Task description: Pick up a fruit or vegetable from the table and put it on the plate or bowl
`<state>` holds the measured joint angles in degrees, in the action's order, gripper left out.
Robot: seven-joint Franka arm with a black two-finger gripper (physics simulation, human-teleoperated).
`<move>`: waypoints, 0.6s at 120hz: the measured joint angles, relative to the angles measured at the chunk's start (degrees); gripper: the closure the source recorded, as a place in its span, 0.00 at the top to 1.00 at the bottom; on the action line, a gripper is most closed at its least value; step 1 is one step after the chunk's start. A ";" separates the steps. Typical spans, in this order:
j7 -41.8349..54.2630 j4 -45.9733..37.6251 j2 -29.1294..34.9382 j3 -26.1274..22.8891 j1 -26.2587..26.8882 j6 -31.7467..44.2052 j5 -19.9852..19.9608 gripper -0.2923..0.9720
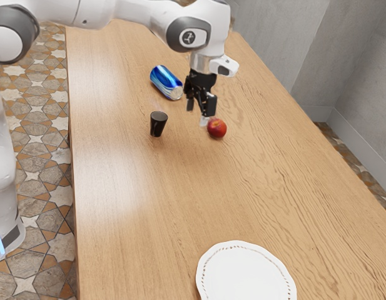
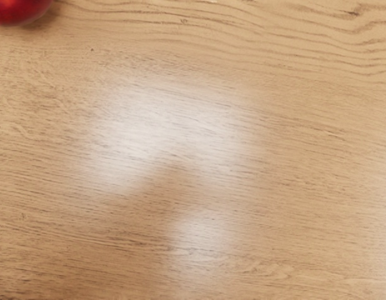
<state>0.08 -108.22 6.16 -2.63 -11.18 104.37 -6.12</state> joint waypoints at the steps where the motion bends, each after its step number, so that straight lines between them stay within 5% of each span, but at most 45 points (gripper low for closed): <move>1: 0.07 0.00 0.06 0.10 -0.10 0.06 0.01 0.77; 72: 4.35 3.07 -4.46 3.38 -1.92 3.08 0.12 0.77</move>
<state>4.43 -105.15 1.70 0.75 -13.10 107.45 -6.00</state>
